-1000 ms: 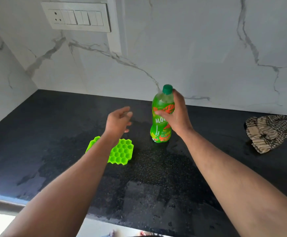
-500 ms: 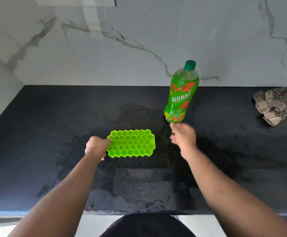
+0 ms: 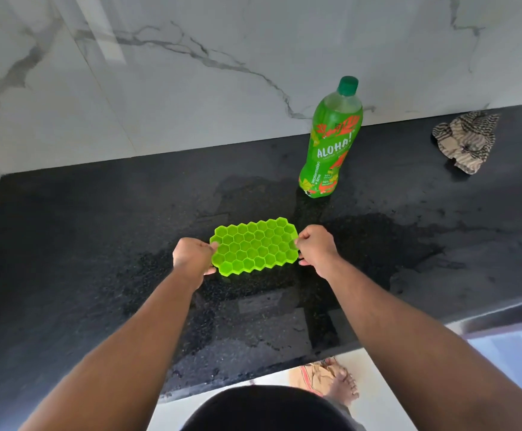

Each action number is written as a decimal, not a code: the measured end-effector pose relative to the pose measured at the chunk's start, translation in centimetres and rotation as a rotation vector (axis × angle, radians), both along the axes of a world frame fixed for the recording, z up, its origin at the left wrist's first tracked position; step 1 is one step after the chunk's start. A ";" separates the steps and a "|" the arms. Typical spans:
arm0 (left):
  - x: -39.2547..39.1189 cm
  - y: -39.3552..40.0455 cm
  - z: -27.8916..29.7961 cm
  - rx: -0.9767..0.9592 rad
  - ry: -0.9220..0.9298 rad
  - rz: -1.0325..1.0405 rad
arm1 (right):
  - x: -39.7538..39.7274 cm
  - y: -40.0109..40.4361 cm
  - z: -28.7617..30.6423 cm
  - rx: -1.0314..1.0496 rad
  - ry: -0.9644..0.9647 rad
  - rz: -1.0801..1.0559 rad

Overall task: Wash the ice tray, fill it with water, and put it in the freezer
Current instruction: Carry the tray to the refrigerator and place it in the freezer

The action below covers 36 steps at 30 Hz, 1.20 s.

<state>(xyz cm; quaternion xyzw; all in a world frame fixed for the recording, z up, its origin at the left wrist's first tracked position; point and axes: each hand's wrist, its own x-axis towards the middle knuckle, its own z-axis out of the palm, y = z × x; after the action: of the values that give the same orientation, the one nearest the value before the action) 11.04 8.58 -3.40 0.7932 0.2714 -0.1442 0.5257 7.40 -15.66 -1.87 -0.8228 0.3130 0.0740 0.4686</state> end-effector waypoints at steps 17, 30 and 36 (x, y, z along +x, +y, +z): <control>2.1 -9.9 4.2 -0.244 -0.112 -0.152 | -4.0 -7.7 3.8 -0.067 -0.203 -0.233; -2.6 -31.3 7.0 -0.341 -0.067 -0.476 | -15.6 -24.6 6.7 -0.093 -0.236 -0.561; -7.2 -43.1 7.6 -0.371 -0.047 -0.629 | -22.6 -33.5 7.6 -0.208 -0.247 -0.712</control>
<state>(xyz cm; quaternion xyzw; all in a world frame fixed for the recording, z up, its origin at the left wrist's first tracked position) 3.88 -34.48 4.24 0.7320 -0.0286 -0.3272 0.5969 -15.24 -49.14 5.72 -0.7085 0.5261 -0.2249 0.4130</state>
